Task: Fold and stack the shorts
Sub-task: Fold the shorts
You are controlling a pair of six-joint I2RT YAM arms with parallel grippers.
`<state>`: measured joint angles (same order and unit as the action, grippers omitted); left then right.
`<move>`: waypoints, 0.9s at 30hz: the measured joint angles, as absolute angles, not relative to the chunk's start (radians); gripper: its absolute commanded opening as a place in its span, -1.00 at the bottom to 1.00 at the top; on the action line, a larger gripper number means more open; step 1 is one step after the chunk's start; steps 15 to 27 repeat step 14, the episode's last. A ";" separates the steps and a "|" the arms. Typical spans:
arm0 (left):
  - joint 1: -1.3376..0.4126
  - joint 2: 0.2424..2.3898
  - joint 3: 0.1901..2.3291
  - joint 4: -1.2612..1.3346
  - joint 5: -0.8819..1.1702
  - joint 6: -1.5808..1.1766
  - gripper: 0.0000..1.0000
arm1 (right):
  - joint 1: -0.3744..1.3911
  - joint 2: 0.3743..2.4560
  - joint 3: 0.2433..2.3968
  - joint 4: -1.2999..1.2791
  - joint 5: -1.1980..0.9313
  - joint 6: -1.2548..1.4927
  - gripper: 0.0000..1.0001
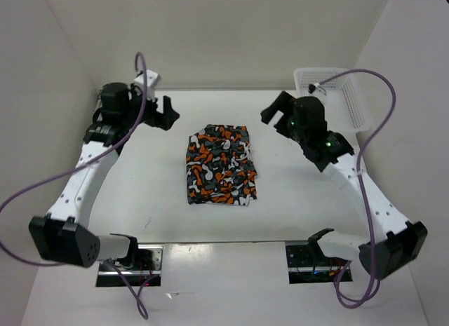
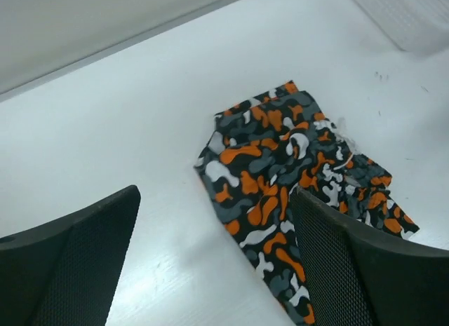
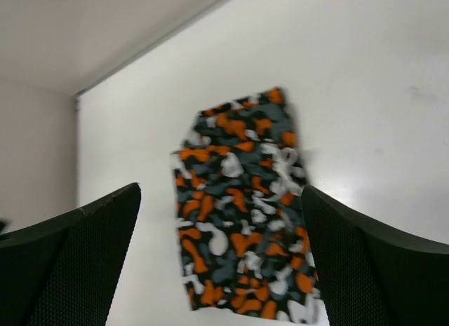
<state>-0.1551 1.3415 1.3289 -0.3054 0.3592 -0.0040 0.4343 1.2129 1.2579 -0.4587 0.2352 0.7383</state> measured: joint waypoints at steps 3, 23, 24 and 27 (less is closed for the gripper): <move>-0.072 1.217 1.216 -0.308 0.369 -0.004 0.89 | 0.384 1.115 1.157 -0.560 0.277 0.742 1.00; -0.017 1.032 0.897 -0.403 0.369 -0.004 0.92 | 0.305 0.786 1.001 -0.763 0.335 0.769 1.00; -0.017 1.032 0.897 -0.403 0.369 -0.004 0.92 | 0.305 0.786 1.001 -0.763 0.335 0.769 1.00; -0.017 1.032 0.897 -0.403 0.369 -0.004 0.92 | 0.305 0.786 1.001 -0.763 0.335 0.769 1.00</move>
